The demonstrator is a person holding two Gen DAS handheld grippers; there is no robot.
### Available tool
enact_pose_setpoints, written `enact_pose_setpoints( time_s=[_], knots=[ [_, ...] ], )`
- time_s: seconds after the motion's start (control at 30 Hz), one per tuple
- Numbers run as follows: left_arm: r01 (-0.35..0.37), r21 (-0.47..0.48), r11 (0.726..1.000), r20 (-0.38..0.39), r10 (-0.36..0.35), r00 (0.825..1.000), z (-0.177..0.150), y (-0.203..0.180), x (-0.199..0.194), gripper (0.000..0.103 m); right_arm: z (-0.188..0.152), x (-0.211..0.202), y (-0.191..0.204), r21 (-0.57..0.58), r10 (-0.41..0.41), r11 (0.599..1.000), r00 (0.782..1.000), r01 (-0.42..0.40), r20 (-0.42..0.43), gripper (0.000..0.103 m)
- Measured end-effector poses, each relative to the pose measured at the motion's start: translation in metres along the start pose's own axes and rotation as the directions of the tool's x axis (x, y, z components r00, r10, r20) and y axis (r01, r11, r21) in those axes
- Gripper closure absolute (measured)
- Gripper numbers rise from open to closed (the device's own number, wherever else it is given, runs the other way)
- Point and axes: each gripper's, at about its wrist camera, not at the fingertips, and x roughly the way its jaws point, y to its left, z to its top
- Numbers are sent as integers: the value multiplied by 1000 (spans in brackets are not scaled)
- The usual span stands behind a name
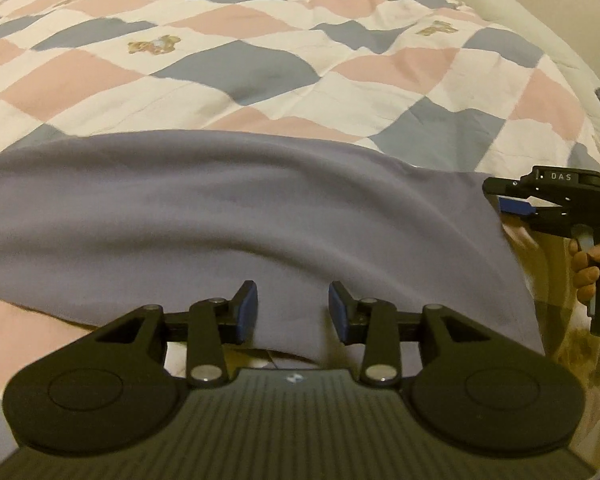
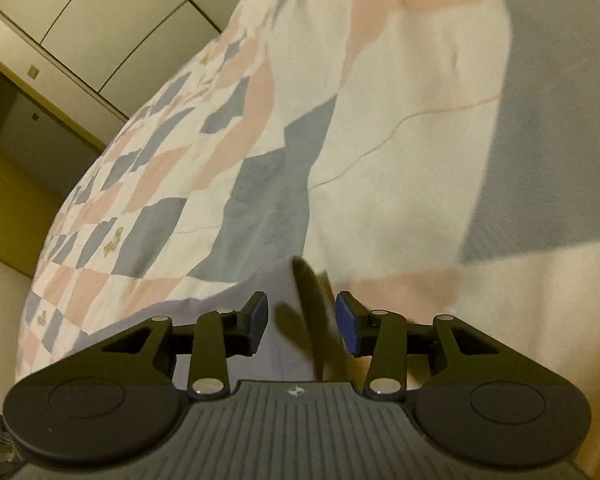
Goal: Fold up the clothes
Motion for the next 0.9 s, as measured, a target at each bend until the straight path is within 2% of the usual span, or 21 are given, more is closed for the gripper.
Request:
enact_pose_setpoints(
  time_s=[0.03, 0.1, 0.17, 0.2, 0.33, 0.4, 0.57, 0.67, 0.7, 0.73, 0.8, 0.83, 0.9],
  knots=[
    [-6, -14, 1000, -3, 6, 1000, -1, 0, 0, 69, 4, 7, -4, 10, 32, 999, 999, -31, -24, 60],
    [-7, -37, 999, -2, 7, 1000, -4, 1, -1, 69, 10, 6, -3, -20, 39, 999, 999, -39, -5, 65],
    [-21, -45, 999, 5, 21, 1000, -7, -1, -2, 69, 16, 4, -2, -50, 47, 998, 999, -47, 13, 84],
    [-28, -44, 999, 11, 28, 1000, -9, -2, -4, 69, 19, 4, -1, -66, 52, 997, 998, -50, 22, 99],
    [-52, -31, 998, 31, 53, 998, -18, -7, -4, 67, 31, 1, 1, -127, 69, 990, 996, -61, 58, 102],
    [-72, -22, 997, 30, 72, 997, -22, -9, -2, 67, 32, 7, -6, -141, 2, 990, 998, 8, 70, 103],
    [-112, 8, 994, 42, 112, 993, -25, -11, -9, 67, 31, 32, -7, -179, -35, 983, 999, 38, 18, 103],
    [-107, 25, 994, 48, 106, 993, -26, -10, -19, 66, 30, 10, -3, -163, -45, 985, 998, 52, 48, 85],
    [-100, 31, 994, 49, 99, 994, -27, -9, -23, 66, 29, 0, -1, -161, -53, 985, 996, 63, 65, 61],
    [-93, 37, 995, 51, 91, 995, -28, -8, -27, 66, 27, -10, 1, -160, -62, 984, 995, 74, 82, 42],
    [-76, 49, 996, 49, 74, 996, -30, -7, -34, 65, 19, -43, 1, -147, -84, 983, 984, 107, 155, 35],
    [-63, 53, 997, 39, 61, 997, -34, -7, -35, 65, 14, -56, -1, -130, -102, 984, 982, 123, 157, 35],
    [-36, 59, 998, 17, 35, 999, -42, -7, -38, 65, -8, -85, -11, -73, -92, 992, 990, 100, 107, 37]
  ],
)
